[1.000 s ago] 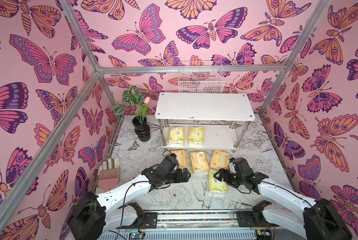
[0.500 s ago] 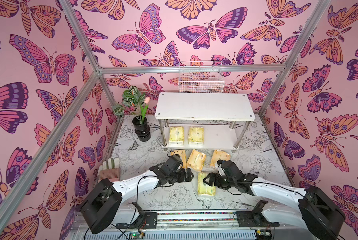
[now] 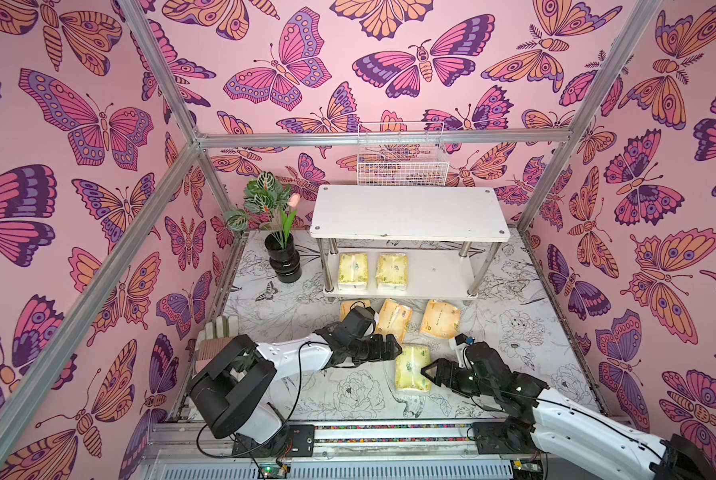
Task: Place the tissue boxes on the shelf by color
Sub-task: Pick up the box of tissues from the center of the board.
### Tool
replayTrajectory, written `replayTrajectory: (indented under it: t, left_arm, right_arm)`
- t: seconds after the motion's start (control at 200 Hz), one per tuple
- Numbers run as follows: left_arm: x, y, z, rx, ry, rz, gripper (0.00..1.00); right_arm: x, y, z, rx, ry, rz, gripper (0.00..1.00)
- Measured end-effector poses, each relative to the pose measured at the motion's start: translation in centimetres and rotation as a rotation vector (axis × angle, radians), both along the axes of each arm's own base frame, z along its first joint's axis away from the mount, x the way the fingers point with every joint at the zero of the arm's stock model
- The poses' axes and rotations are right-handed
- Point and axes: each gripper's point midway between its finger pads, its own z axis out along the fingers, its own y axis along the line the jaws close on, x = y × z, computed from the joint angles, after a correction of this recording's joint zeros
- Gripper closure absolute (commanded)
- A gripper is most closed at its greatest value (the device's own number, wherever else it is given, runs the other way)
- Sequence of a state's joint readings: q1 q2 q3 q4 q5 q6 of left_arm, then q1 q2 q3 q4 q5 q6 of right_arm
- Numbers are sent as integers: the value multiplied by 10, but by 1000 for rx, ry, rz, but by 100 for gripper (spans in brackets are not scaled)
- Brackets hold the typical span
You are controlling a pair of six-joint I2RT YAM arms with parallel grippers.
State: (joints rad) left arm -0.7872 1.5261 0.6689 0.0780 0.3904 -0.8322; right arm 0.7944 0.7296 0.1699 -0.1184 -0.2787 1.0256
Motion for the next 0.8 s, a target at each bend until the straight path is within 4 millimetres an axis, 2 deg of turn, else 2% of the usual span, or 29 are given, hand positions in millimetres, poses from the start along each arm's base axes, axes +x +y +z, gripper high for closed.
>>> replayTrajectory:
  t: [0.245, 0.406, 0.526, 0.701, 0.796]
  left_arm:
    - [-8, -18, -2, -48, 22, -34, 0]
    - [-10, -29, -1, -83, 27, -37, 0]
    - [-12, -34, -2, -96, 34, -41, 1]
    - [-16, -38, -2, -113, 37, -46, 0]
    - [-16, -39, -1, -120, 39, -43, 1]
  right_arm:
    - [0, 13, 0, 72, 32, 5, 11]
    - [0, 26, 0, 116, 63, 39, 16]
    - [-1, 31, -2, 132, 80, 54, 26]
    - [-2, 31, 5, 153, 75, 52, 51]
    - [-2, 30, 12, 171, 58, 44, 56]
